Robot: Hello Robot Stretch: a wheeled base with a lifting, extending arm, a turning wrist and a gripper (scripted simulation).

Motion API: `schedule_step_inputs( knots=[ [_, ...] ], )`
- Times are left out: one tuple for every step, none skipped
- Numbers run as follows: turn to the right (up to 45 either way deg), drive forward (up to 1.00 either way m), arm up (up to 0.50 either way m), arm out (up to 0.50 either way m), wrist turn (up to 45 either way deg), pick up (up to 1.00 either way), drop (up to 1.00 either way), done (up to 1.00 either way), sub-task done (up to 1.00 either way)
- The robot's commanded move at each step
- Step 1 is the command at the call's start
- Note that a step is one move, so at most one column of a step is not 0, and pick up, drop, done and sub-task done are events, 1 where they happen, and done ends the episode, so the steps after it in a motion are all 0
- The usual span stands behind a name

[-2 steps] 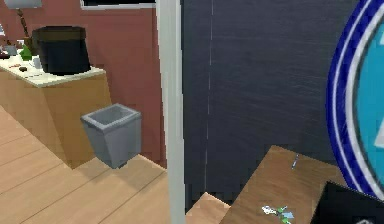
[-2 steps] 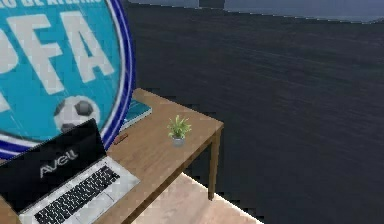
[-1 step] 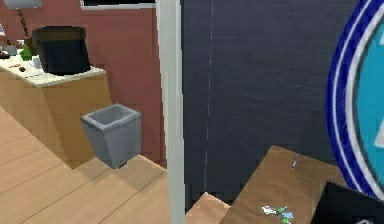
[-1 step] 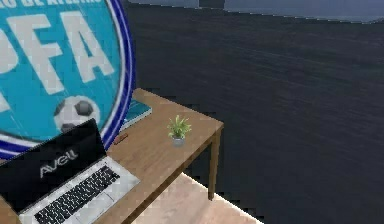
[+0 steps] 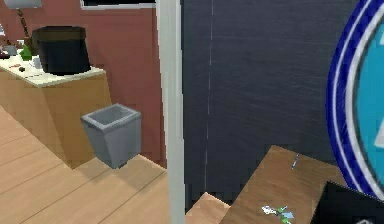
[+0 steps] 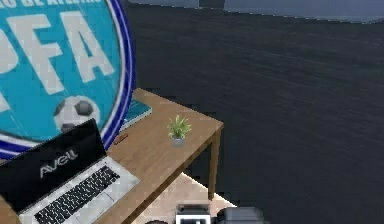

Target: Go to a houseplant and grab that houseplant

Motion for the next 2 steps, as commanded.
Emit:
schedule_step_inputs(
  knots=[
    [0.0, 0.0, 0.0, 0.42, 0.0, 0.0, 0.0, 0.0, 0.0],
    [0.0, 0.0, 0.0, 0.0, 45.0, 0.0, 0.0, 0.0, 0.0]
  ],
)
